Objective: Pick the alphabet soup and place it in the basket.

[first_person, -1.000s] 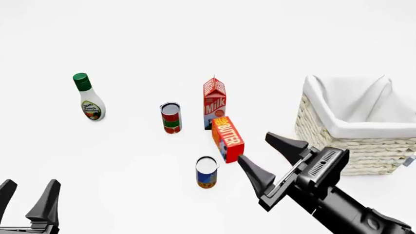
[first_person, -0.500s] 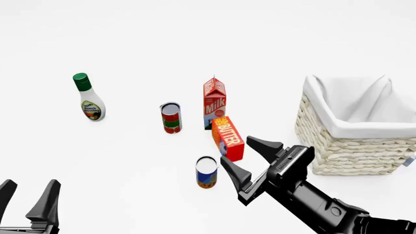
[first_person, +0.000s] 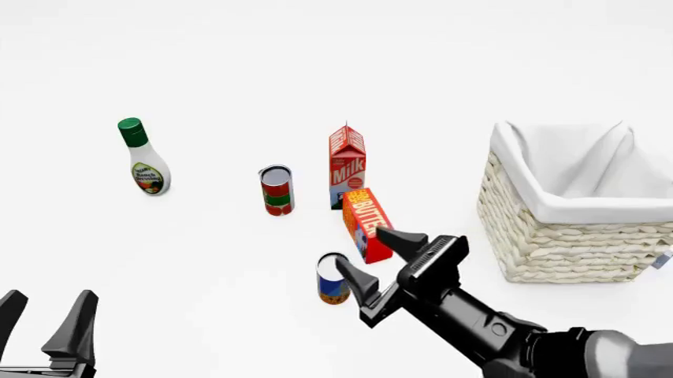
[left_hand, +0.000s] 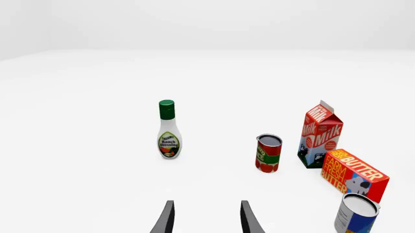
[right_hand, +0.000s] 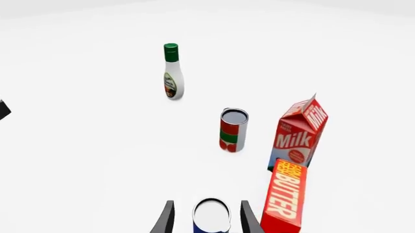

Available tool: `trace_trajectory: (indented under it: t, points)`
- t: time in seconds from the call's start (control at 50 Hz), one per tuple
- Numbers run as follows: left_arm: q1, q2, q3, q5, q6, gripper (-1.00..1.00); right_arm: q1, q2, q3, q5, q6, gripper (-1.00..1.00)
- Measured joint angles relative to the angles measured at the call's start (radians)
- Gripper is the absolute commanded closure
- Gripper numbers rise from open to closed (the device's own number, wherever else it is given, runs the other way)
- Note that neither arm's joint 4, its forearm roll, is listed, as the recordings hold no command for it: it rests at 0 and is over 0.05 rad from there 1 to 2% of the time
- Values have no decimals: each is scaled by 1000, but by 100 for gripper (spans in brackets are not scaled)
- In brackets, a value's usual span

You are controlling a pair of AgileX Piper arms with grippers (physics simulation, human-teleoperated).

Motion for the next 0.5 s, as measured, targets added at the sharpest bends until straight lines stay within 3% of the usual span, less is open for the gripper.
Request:
trace_trajectory:
  t: [0.5]
  points:
    - [0,0,0,0,0,-100,-19,118,-27,-53,9,-100]
